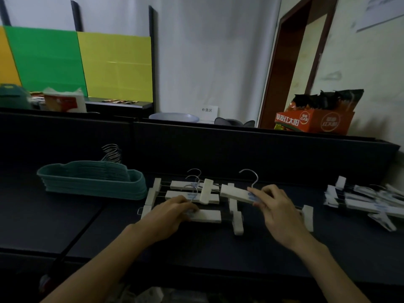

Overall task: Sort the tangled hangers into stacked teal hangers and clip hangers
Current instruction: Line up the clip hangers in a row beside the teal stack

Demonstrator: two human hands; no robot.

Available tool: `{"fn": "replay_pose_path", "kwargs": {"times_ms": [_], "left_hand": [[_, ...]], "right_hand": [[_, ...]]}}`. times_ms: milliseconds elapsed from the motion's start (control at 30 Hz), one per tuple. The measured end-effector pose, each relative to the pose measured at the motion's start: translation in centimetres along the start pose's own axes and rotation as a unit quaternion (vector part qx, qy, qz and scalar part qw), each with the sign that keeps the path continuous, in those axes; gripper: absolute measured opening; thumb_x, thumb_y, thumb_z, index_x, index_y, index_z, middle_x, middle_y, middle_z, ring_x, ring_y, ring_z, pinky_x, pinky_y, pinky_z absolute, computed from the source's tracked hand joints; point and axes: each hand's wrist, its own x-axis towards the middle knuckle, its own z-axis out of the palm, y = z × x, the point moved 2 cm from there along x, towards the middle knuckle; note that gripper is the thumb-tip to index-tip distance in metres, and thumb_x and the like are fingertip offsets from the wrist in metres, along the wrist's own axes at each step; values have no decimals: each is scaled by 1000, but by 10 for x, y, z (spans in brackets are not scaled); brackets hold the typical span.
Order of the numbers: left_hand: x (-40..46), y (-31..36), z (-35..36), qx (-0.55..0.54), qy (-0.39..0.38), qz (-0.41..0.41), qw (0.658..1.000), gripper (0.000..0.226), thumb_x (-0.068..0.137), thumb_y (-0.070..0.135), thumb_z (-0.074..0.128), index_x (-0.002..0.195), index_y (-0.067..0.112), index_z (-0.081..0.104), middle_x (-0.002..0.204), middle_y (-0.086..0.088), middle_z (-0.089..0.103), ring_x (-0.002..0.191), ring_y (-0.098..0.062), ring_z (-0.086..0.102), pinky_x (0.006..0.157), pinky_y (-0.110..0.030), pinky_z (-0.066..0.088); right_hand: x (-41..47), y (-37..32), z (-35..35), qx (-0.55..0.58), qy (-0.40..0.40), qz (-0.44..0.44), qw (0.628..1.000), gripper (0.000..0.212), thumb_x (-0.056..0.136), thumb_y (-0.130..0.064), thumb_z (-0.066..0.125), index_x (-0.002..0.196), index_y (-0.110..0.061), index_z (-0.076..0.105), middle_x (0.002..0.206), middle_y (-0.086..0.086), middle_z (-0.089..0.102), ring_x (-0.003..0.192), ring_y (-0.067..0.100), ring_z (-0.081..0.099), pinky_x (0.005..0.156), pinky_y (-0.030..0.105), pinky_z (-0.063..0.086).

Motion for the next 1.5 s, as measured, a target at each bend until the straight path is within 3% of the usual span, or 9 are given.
{"fn": "replay_pose_path", "kwargs": {"times_ms": [333,567,933,1100,1267,1500], "left_hand": [[-11,-15,0,28,26,-2,999,45,96,18,48,139,28,39,141,2,38,123,-14,43,102,-29,41],[-3,-15,4,18,40,23,999,37,97,18,46,134,19,46,137,-2,42,118,-15,47,98,-27,43],[10,-23,9,-9,39,52,998,42,96,18,47,136,29,42,132,5,42,114,-11,45,93,-25,43],[12,-20,2,33,36,54,997,42,97,28,43,138,29,38,134,3,44,121,-15,42,102,-31,37],[-4,-20,-10,3,84,62,995,48,95,29,46,141,33,31,140,5,38,127,-14,37,107,-30,32],[-58,-60,-35,-27,165,30,985,39,94,21,50,132,24,49,127,2,54,111,-15,51,91,-28,42]], "right_hand": [[-7,-45,1,-25,-17,36,999,42,94,-20,51,135,-27,48,103,-10,40,92,9,42,85,30,43],[-19,-62,0,-48,-3,61,997,42,91,-17,57,132,-26,53,98,-10,41,86,10,44,76,30,44],[-26,-53,6,-71,-29,85,993,41,94,-20,51,135,-28,49,101,-13,38,90,7,42,79,25,40],[-25,-55,-1,-87,-28,94,991,42,94,-19,51,135,-28,48,102,-13,37,91,6,41,80,24,36],[-28,-70,-11,-111,-31,96,989,43,96,-22,48,138,-30,43,106,-13,37,92,4,39,83,21,33],[-44,-111,12,-100,-61,92,989,44,98,-21,43,140,-34,39,109,-13,37,97,6,39,89,23,39]]}}
